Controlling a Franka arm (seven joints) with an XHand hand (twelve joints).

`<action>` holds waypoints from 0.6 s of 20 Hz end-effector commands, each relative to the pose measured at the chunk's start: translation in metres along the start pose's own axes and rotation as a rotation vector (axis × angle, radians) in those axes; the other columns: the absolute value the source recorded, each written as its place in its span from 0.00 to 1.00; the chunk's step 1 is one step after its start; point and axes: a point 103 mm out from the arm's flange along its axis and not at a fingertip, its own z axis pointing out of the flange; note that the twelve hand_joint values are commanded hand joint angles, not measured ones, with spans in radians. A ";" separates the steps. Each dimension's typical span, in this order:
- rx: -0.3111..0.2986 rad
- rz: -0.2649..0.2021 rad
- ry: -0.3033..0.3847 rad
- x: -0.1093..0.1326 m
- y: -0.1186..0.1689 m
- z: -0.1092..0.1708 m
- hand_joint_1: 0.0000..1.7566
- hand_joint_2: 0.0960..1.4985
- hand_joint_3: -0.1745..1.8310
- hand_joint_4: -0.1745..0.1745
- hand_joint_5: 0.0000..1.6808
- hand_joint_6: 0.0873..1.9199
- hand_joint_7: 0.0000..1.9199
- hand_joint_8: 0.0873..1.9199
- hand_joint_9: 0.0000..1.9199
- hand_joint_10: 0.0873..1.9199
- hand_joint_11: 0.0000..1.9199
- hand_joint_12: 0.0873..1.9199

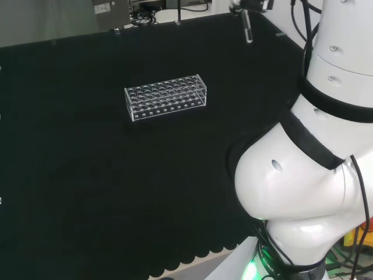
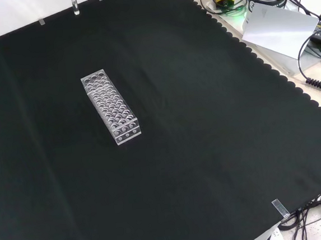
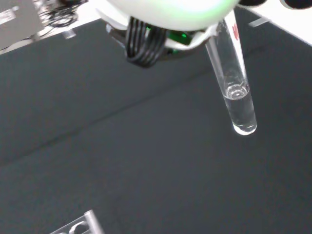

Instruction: Shake the test tube.

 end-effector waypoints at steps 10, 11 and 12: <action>0.062 -0.087 0.096 0.063 -0.012 0.035 0.70 0.42 0.38 0.00 0.78 0.27 0.89 0.22 0.84 0.21 0.60 0.46; 0.071 -0.102 0.106 0.072 -0.013 0.039 0.70 0.42 0.38 0.00 0.78 0.27 0.89 0.22 0.84 0.21 0.60 0.46; 0.079 -0.115 0.112 0.079 -0.015 0.042 0.70 0.42 0.38 0.00 0.78 0.27 0.89 0.22 0.84 0.21 0.60 0.46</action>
